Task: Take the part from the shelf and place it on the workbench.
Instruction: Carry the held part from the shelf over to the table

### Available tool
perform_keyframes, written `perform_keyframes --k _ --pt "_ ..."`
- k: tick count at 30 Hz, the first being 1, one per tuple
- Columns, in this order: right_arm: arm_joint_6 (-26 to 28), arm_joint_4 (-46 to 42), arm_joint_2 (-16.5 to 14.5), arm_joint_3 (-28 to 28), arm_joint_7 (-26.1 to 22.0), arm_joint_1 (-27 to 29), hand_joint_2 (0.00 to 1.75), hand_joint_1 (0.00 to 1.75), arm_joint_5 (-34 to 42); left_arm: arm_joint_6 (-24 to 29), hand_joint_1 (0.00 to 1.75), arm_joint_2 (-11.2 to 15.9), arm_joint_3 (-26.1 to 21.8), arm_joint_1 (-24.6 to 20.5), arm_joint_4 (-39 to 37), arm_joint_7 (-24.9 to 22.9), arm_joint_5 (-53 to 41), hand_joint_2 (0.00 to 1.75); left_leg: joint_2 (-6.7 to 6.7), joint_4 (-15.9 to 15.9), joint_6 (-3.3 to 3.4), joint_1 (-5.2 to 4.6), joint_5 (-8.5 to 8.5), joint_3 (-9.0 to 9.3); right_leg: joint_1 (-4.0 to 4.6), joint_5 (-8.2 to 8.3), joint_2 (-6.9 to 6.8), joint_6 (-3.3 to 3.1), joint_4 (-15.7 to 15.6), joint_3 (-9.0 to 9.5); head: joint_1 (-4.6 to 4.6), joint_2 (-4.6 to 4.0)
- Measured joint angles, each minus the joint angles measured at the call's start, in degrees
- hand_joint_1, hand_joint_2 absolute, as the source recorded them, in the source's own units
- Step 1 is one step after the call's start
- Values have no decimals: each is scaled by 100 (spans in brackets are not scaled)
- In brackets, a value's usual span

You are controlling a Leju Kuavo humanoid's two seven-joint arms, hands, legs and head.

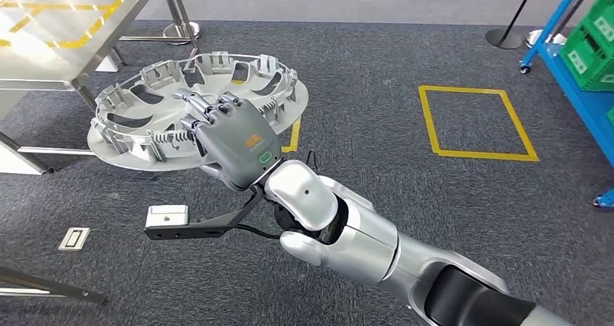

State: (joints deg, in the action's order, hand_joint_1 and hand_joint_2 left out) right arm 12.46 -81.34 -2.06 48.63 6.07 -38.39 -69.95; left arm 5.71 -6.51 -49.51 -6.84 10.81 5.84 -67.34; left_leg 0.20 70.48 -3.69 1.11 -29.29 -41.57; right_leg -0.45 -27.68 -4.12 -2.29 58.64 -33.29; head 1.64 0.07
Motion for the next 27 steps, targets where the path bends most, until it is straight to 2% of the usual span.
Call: perform_keyframes --k 1,2,3,4,6,7,8,9,10,11,12,13,14,15,16,18,19,20,21,22,23,24,25,26,27 --pt "-2 1 1 0 1 1 175 175 1 -1 0 4 0 -2 1 1 0 175 127 -418 5 -5 173 225 6 -20 -71 20 15 10 0 0" --pt "-3 1 1 0 1 -2 175 175 1 -2 0 7 0 -9 3 6 0 175 260 -790 38 -18 305 427 24 -46 -135 48 36 16 -1 0" --pt "-2 1 2 0 1 -7 175 175 1 -2 0 6 0 -16 3 12 0 175 355 -1047 84 -33 379 562 44 -67 -190 76 51 21 2 0" --pt "1 1 2 0 -1 -17 175 175 3 -3 0 4 0 -21 3 18 0 175 407 -1153 135 -48 391 611 69 -83 -238 103 60 27 8 0" --pt "5 1 2 0 -4 -46 175 175 11 -1 0 5 0 -20 4 26 0 175 280 -1154 224 -58 398 599 83 -104 -348 152 54 53 19 0" --pt "7 2 1 0 -6 -60 175 175 19 2 0 7 0 -17 4 27 1 175 209 -1169 257 -47 408 605 68 -138 -326 186 79 65 21 0" --pt "9 2 1 0 -13 -73 175 175 27 6 0 11 -1 -19 5 29 1 175 135 -1182 291 -33 420 613 45 -215 -220 220 174 41 21 0" --pt "11 2 1 0 -22 -80 175 175 33 9 0 14 -1 -28 7 31 2 175 65 -1196 324 -16 434 621 25 -345 -55 253 380 -39 28 0" --pt "13 5 4 0 -32 -81 175 175 39 12 0 14 -2 -38 8 34 2 175 -5 -1202 345 -3 443 621 7 -517 146 276 704 -186 39 0" --pt "15 10 9 0 -43 -79 175 175 42 13 0 14 -2 -49 9 35 2 175 -78 -1200 359 0 448 612 2 -701 285 288 1106 -383 47 0" --pt "15 17 15 0 -49 -71 175 175 45 13 0 13 -2 -54 10 34 2 175 -160 -1194 365 1 450 604 -1 -832 354 294 1476 -574 56 0" --pt "14 25 20 0 -57 -62 175 175 47 13 0 11 -2 -51 9 31 2 175 -248 -1185 365 2 451 599 -4 -868 383 295 1699 -702 59 0" --pt "14 30 23 0 -62 -54 175 175 50 13 0 10 -2 -46 9 26 2 175 -334 -1174 362 4 451 596 -7 -803 394 290 1730 -740 60 0" --pt "13 33 25 0 -65 -50 175 175 52 14 0 10 -2 -43 9 20 2 175 -425 -1161 354 9 450 595 -13 -622 415 279 1504 -650 60 0" --pt "13 34 25 0 -65 -49 175 175 54 16 0 10 -2 -42 9 14 2 175 -515 -1148 338 17 450 593 -24 -395 487 266 1105 -469 62 0" --pt "13 34 25 0 -64 -53 175 175 54 20 0 10 -2 -46 10 5 2 175 -678 -1127 270 25 458 565 -39 -112 725 240 373 -141 66 0" --pt "14 34 25 0 -64 -55 175 175 53 22 0 10 -2 -45 11 2 2 175 -743 -1129 226 30 471 543 -34 -70 806 223 196 -69 68 0" --pt "14 34 25 0 -63 -57 175 175 52 25 0 10 -2 -39 11 2 2 175 -799 -1146 178 36 491 522 -20 -82 824 199 154 -63 69 0" --pt "14 34 25 0 -63 -60 175 175 52 26 0 10 -2 -29 10 1 2 175 -857 -1172 132 44 515 501 -15 -59 762 163 141 -60 74 0" --pt "13 34 21 0 -61 -63 175 175 52 27 0 14 -2 -16 9 1 2 175 -838 -1181 98 48 527 483 -18 -36 693 122 121 -50 73 0" --pt "13 35 14 0 -59 -66 175 175 52 28 0 16 -2 -9 8 -2 2 175 -711 -1130 73 37 493 444 -28 -13 622 76 94 -37 60 0" --pt "13 38 7 0 -60 -70 175 175 52 29 0 17 -2 -11 7 -4 2 175 -530 -977 57 23 399 363 -39 8 544 37 67 -24 43 0" --pt "14 41 1 0 -62 -70 175 175 52 30 0 19 -2 -18 5 -8 2 175 -315 -698 50 11 242 238 -38 19 461 8 51 -21 26 0" --pt "16 44 -1 0 -64 -68 175 175 52 30 0 17 -2 -28 5 -12 2 175 -157 -335 41 2 53 71 -27 17 384 -11 48 -22 9 0" --pt "18 47 1 0 -67 -66 175 175 53 30 0 17 -2 -35 4 -14 2 175 -93 36 31 4 -107 -96 -14 13 299 -20 50 -24 8 0"
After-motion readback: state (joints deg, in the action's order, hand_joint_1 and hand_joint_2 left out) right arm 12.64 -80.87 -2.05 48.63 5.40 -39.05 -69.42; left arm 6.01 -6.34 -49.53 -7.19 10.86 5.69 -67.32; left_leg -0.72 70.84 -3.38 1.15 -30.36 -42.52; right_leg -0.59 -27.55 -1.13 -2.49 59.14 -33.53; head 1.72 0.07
